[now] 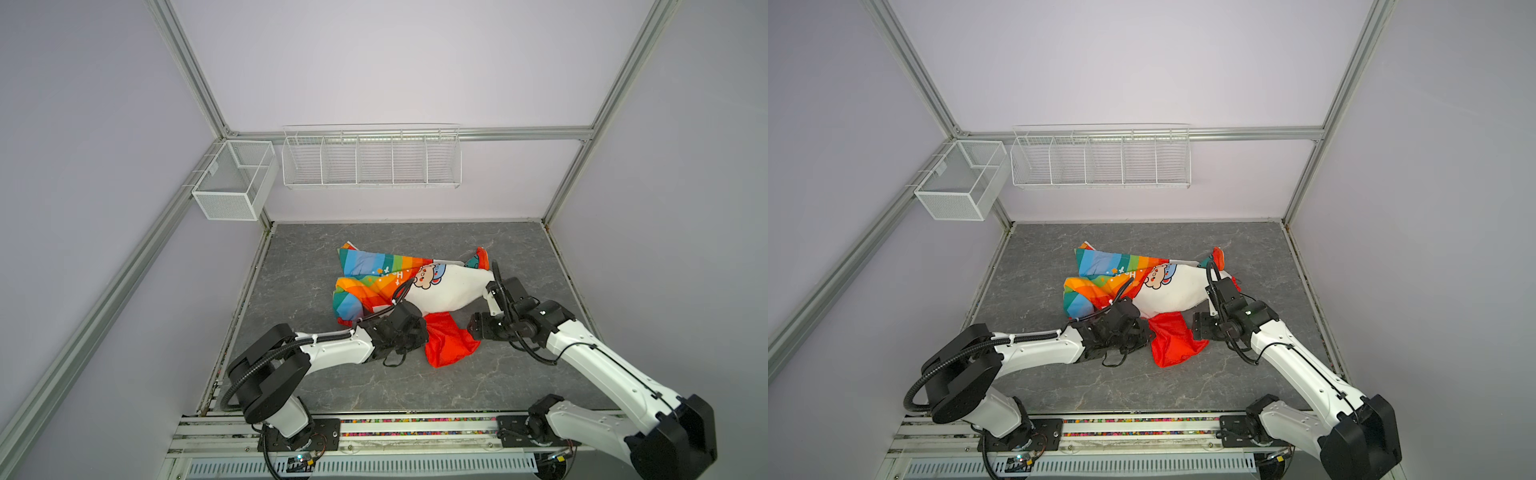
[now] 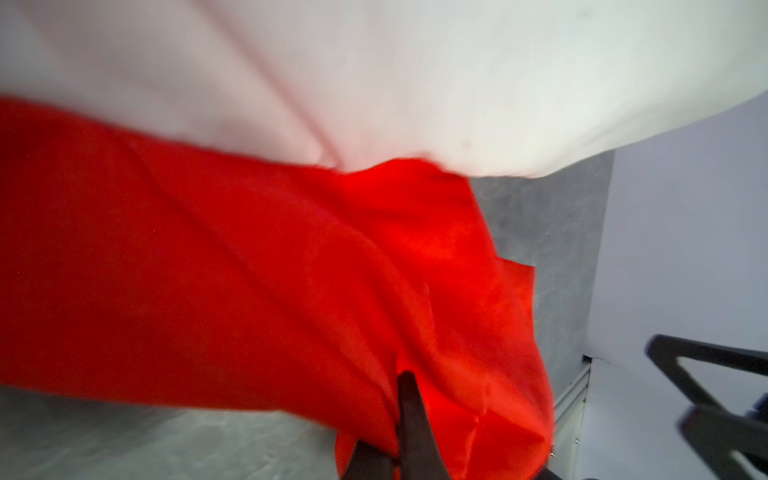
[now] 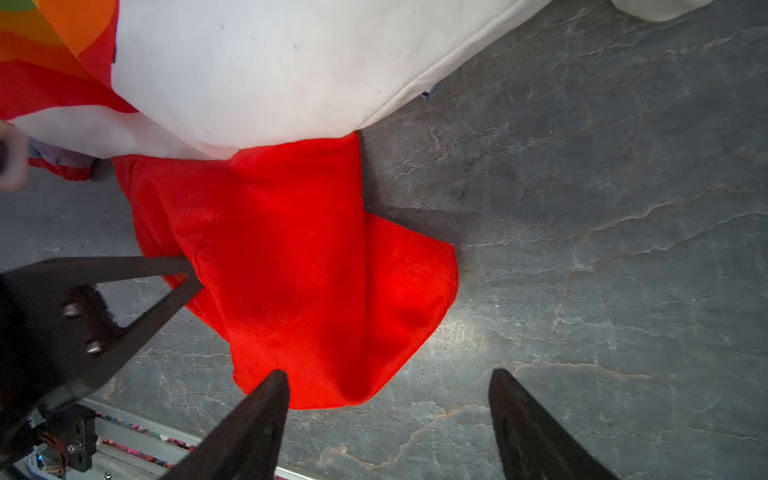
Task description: Zip up the jacket
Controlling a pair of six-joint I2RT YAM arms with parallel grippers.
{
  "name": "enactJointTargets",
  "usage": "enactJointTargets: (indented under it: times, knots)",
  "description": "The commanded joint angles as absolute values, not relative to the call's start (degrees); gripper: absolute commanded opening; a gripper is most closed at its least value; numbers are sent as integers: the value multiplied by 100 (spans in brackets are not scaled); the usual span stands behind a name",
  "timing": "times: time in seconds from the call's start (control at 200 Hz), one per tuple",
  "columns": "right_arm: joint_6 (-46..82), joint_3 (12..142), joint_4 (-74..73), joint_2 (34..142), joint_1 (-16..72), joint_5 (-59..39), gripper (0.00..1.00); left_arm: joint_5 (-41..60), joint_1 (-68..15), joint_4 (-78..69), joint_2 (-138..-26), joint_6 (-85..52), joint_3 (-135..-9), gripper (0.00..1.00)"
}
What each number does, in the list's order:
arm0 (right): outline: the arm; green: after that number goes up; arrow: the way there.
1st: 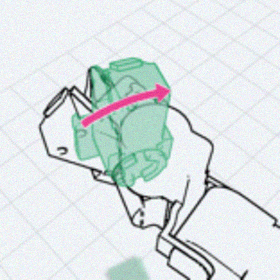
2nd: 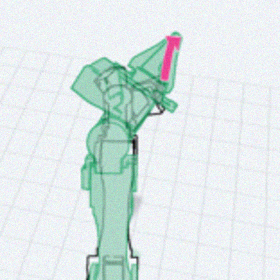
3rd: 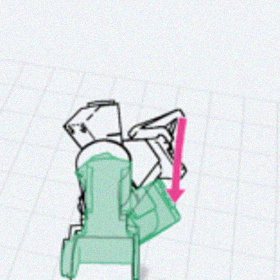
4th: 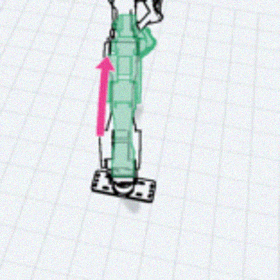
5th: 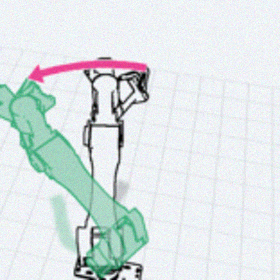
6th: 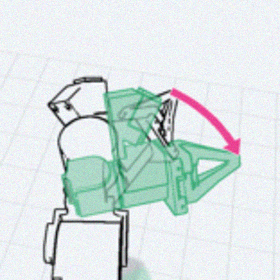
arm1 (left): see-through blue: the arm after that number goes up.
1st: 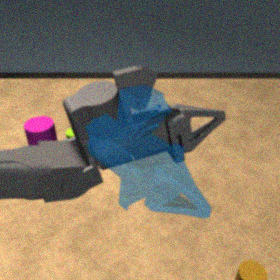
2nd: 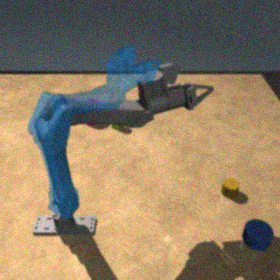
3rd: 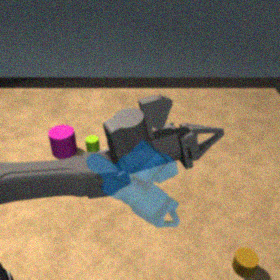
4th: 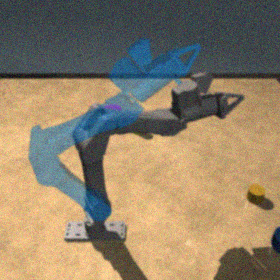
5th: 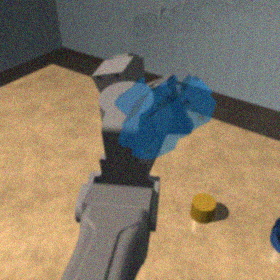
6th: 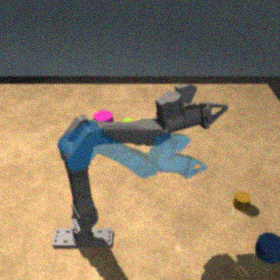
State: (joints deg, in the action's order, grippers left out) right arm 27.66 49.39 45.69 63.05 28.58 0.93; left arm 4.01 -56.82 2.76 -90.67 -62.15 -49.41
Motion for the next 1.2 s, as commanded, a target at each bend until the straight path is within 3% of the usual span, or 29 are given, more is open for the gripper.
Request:
enactJointTargets:
  times: [0.0, 0.285, 1.05, 1.195]
  knots:
    - [2792, 5001, 4703, 6112, 2808, 393, 78, 10, -5671, 1502, -8754, -5314, -5795, 0]
    - [2468, 5553, 4504, 5882, 2775, 264, 87, -777, -5534, 3348, -8327, -3935, -7645, 0]
    - [2290, 5888, 4285, 6261, 2767, -7, 93, -1853, -5493, 4613, -9067, -1543, -11789, 0]
    - [2337, 5897, 4280, 6293, 2763, -77, 94, -2311, -4952, 4753, -9341, -1704, -11921, 0]
